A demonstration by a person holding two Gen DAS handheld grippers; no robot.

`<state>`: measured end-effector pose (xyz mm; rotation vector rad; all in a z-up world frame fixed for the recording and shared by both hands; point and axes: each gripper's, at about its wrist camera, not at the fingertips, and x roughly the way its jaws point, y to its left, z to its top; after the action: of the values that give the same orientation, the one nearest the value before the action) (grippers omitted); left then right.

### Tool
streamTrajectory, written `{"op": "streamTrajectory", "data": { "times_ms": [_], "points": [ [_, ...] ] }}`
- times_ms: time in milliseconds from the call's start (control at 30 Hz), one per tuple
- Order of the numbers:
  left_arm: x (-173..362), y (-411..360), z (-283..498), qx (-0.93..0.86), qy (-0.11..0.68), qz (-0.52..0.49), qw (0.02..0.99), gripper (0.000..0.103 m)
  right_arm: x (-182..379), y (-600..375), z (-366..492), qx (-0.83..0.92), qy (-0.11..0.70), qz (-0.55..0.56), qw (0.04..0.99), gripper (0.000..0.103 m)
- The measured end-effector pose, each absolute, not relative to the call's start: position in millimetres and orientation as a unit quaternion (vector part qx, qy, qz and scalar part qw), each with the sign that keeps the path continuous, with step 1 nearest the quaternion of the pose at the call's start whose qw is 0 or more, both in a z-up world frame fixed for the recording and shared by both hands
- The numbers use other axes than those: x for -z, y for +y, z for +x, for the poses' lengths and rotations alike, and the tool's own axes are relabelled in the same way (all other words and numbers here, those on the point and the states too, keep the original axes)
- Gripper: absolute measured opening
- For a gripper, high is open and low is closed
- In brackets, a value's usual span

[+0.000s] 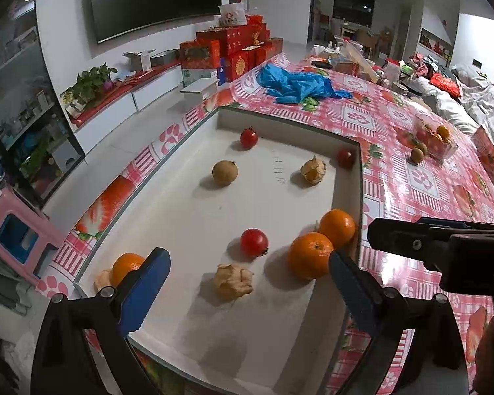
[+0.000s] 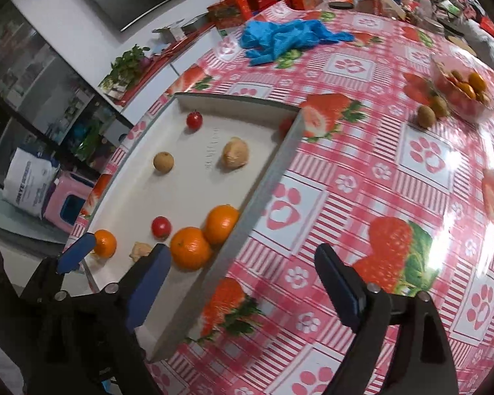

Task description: Organize fruits

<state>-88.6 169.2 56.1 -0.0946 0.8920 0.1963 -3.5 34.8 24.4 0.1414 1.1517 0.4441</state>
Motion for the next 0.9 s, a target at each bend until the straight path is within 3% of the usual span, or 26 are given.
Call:
{"op": "streamTrajectory", "data": {
  "times_ms": [533,867,900],
  "points": [
    [-59,148,-85,-0.083,0.443,-0.029,0.892,0.098,-20,5,-7,-0.192,0.544,0.084,0.812,0.096],
    [-52,154,-92,-0.082,0.466,-0.030,0.880,0.098,-35,41,-17,-0.202,0.524,-0.005,0.828,0.096],
    [-51,157,-93,-0.085,0.468,-0.031,0.879,0.102,-37,48,-19,-0.202,0.518,-0.022,0.831,0.096]
  ]
}}
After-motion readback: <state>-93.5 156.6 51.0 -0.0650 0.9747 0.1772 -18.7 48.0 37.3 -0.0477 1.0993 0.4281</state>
